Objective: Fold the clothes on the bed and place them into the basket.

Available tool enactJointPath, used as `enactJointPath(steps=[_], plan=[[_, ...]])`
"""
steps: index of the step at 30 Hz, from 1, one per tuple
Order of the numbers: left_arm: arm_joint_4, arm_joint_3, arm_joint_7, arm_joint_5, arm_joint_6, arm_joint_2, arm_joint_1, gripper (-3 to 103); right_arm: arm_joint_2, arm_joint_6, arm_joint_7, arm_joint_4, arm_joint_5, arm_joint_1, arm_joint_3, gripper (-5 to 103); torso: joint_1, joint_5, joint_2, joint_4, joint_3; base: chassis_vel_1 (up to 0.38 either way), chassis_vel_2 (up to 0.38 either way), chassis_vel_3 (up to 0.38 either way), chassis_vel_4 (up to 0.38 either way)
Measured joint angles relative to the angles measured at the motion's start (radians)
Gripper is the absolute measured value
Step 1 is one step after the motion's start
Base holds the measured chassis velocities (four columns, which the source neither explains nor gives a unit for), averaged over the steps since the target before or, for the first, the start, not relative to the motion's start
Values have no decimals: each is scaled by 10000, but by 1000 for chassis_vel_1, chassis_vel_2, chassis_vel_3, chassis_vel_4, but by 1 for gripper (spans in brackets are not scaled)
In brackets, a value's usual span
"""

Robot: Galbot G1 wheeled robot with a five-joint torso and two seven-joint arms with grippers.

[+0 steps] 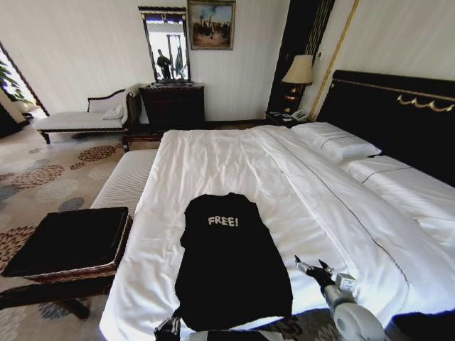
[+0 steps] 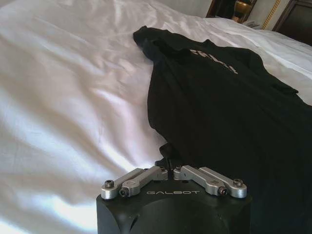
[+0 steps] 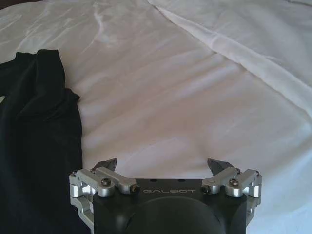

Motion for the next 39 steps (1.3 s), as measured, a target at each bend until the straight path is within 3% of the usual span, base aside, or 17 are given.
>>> enactJointPath(steps=[7, 14, 19, 24, 26, 35, 39], plan=[[-236, 49, -221, 33, -120, 152, 185, 0, -236, -518, -256, -397, 1286, -727, 73, 100, 0, -1, 0, -1, 0, 0, 0, 0, 0], [-263, -36, -265, 49, -172, 165, 315, 0, -98, -343, -588, -1111, 1563, -459, -14, 100, 0, 0, 0, 0, 0, 0, 0, 0, 0], [-338, -158, -265, 18, -173, 143, 379, 0, 133, -389, -610, -523, 1981, -836, 91, 100, 0, 4, 0, -2, 0, 0, 0, 0, 0], [-333, -173, -265, -12, -178, 145, 415, 0, 302, -302, -612, 347, 3092, -1230, 539, 100, 0, 1, 0, 1, 0, 0, 0, 0, 0], [-325, -186, -257, -35, -180, 172, 418, 0, 161, -389, -958, 894, 3380, -1690, 716, 100, 0, 0, 0, 0, 0, 0, 0, 0, 0], [-323, -194, -214, -146, -177, 248, 382, 0, -325, -951, -1692, 453, 2110, -2171, 357, 100, 0, 1, 0, -2, 0, 0, 0, 0, 0], [-290, -189, -197, -120, -159, 228, 378, 0, -469, -1053, -1713, 139, 2196, -1910, 174, 100, 0, 3, 0, 1, 0, 0, 0, 0, 0]])
